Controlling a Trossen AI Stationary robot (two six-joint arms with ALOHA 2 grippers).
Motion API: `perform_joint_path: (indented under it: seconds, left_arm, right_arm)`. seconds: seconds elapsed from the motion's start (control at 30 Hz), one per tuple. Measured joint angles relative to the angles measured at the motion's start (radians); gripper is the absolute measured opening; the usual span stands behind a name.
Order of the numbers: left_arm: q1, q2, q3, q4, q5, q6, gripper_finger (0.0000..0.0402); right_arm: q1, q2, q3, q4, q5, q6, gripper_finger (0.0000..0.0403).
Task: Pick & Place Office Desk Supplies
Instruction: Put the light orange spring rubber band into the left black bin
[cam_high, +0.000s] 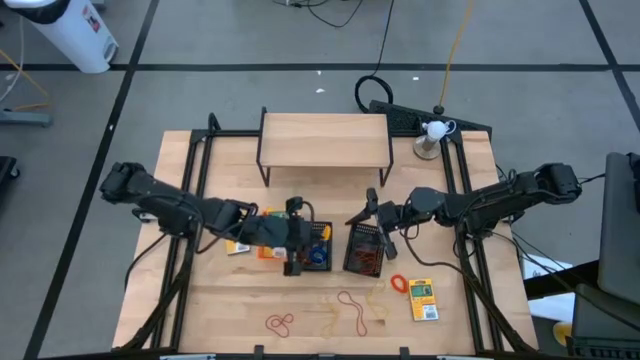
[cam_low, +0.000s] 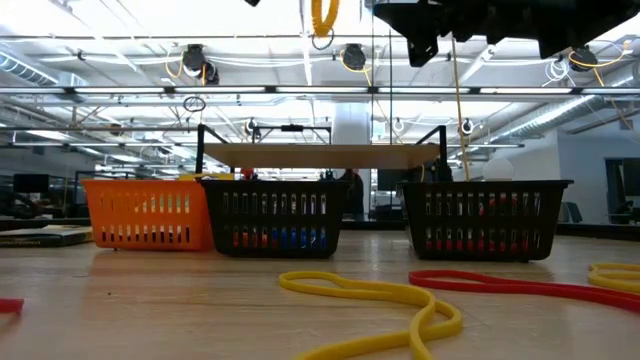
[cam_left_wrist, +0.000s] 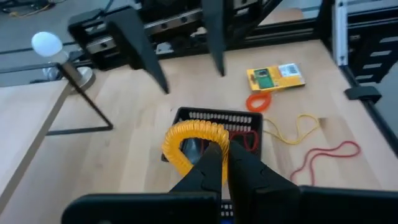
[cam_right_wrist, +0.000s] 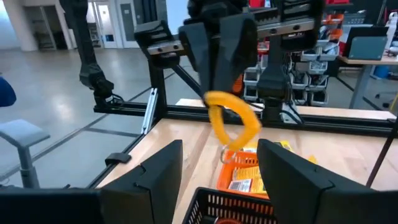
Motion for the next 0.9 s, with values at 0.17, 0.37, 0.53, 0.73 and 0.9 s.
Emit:
perform_joint_path:
  seconds: [0.17, 0.37, 0.53, 0.73, 0.9]
  left_arm:
    - [0.011, 0.000, 0.000, -0.051, 0.004, -0.030, 0.0000]
    - [0.010, 0.000, -0.027, -0.103, 0.015, -0.089, 0.0000]
    - [0.019, 0.011, -0.117, -0.079, 0.023, -0.143, 0.0000]
    - [0.043, 0.011, -0.248, 0.098, 0.099, -0.193, 0.0000]
    - [0.057, 0.011, -0.330, 0.191, 0.135, -0.242, 0.0000]
  right_arm:
    - [0.000, 0.000, 0.000, -0.010, 0.001, 0.008, 0.0196]
    - [0.000, 0.000, 0.000, -0.033, 0.003, 0.008, 0.0196]
    - [0.000, 0.000, 0.000, -0.034, 0.004, 0.002, 0.0196]
    - [0.000, 0.000, 0.000, -0.037, 0.004, -0.003, 0.0196]
    - [0.000, 0.000, 0.000, -0.049, 0.004, -0.004, 0.0196]
